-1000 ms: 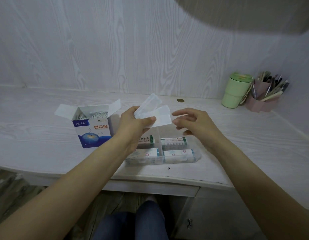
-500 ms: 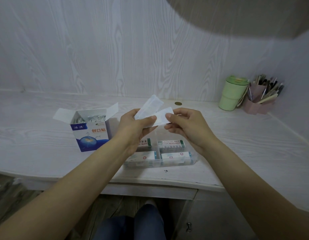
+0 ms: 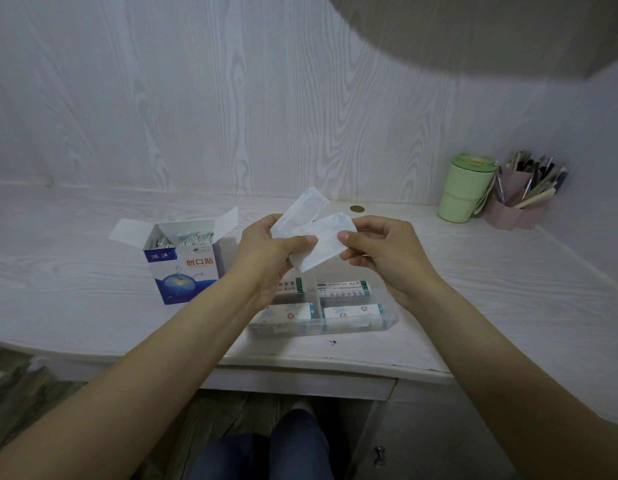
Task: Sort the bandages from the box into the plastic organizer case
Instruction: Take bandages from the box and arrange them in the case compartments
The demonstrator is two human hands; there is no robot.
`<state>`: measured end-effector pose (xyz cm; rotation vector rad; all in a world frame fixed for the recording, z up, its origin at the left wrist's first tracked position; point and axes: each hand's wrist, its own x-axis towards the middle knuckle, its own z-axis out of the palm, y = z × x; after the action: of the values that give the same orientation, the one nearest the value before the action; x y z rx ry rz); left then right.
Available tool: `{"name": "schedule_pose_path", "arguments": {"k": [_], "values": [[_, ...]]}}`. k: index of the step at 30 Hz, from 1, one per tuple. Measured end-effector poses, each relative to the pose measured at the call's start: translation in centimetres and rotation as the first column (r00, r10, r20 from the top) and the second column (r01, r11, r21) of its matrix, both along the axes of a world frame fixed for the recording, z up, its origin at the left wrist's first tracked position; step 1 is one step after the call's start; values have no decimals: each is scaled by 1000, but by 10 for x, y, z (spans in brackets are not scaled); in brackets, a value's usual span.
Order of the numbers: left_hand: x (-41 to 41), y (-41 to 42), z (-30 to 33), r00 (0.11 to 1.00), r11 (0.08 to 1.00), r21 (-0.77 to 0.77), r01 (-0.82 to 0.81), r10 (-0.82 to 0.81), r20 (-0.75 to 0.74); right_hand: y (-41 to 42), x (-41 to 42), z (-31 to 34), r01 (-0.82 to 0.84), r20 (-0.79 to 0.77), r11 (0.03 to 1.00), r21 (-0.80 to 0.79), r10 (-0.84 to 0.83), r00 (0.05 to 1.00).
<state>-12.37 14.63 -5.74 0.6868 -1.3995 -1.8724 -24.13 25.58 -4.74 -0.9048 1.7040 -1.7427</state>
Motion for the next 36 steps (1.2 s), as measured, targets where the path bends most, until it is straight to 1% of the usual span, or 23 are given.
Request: {"name": "schedule_pose_path", "arguments": {"k": [4,7,13,18,23,27,31,32,33,36], "values": [[1,2,0,999,999,29,27,-26,-40,-1,-1,-1,69,-23,997,43,-68,997],[2,2,-2,999,999,22,25,-24,-32,0,-2,-2,100,-20,993,56,-99,995],[5,2,-1,1000,1000,6,3,-3,-25,4,0,-6,92,-4,994,52,-92,996],[6,1,-4,999,999,44,32,-31,-25,5,3,-5,93,74,996,3,-93,993],[6,-5,-8,998,995,99,-27,33,-53,8,-1,-4,60,147,997,-57,-51,988],[6,-9,-10,997,988,136,-72,76,-25,8,-12,-8,60,188,988,-144,-32,982],[4,-11,-12,994,984,142,-109,111,-4,4,-18,-11,22,222,983,-181,19,975],[3,-11,-12,993,983,144,-117,118,2,3,-20,-12,20,211,985,-171,16,977],[3,-11,-12,993,982,146,-120,121,6,2,-22,-13,26,166,989,-145,-1,986],[3,-10,-12,993,982,148,-114,115,5,4,-28,-17,41,-61,999,2,-41,997]]}}
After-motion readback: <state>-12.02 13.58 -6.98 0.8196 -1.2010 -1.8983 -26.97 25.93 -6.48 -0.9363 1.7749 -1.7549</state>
